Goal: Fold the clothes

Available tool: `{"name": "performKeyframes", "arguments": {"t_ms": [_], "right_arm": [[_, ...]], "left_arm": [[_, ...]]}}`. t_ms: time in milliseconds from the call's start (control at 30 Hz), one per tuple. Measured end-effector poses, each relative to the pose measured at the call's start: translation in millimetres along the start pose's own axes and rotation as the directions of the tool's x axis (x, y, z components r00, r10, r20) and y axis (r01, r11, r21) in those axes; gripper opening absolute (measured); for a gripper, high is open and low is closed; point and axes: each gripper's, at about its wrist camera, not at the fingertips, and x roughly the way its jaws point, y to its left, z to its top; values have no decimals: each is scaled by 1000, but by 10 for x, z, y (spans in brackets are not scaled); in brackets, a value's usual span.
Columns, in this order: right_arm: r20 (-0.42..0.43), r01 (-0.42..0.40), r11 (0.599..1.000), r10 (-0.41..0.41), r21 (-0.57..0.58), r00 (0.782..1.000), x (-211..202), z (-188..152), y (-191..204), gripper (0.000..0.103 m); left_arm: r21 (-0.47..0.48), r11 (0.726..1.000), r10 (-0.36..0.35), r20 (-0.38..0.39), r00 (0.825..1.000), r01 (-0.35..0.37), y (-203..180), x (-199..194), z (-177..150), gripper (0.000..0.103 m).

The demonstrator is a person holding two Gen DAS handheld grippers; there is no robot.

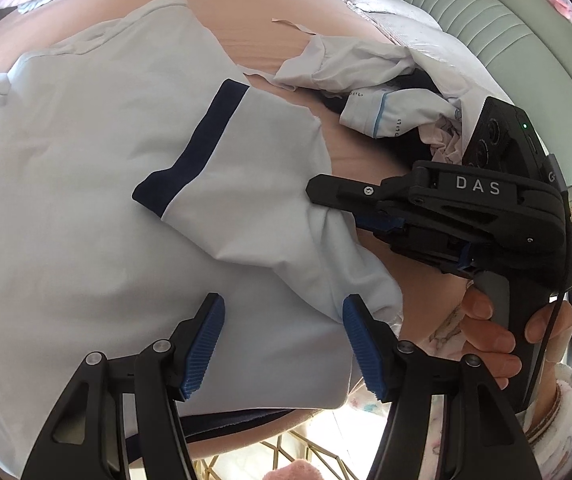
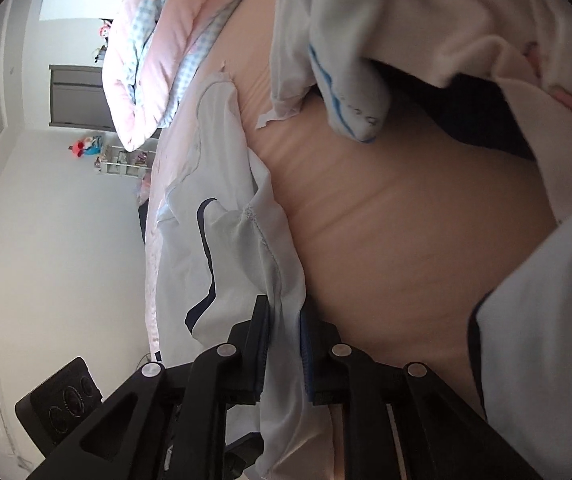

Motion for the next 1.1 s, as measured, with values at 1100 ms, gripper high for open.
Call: {"name": "performKeyframes", "arguments": {"t_ms": [1100], "right_arm": [[237,259,953,-218,-159,947,-686,-97,266,3]], "left_arm": [[82,981,173,45,984,-176,102,-172,-214,59]]}}
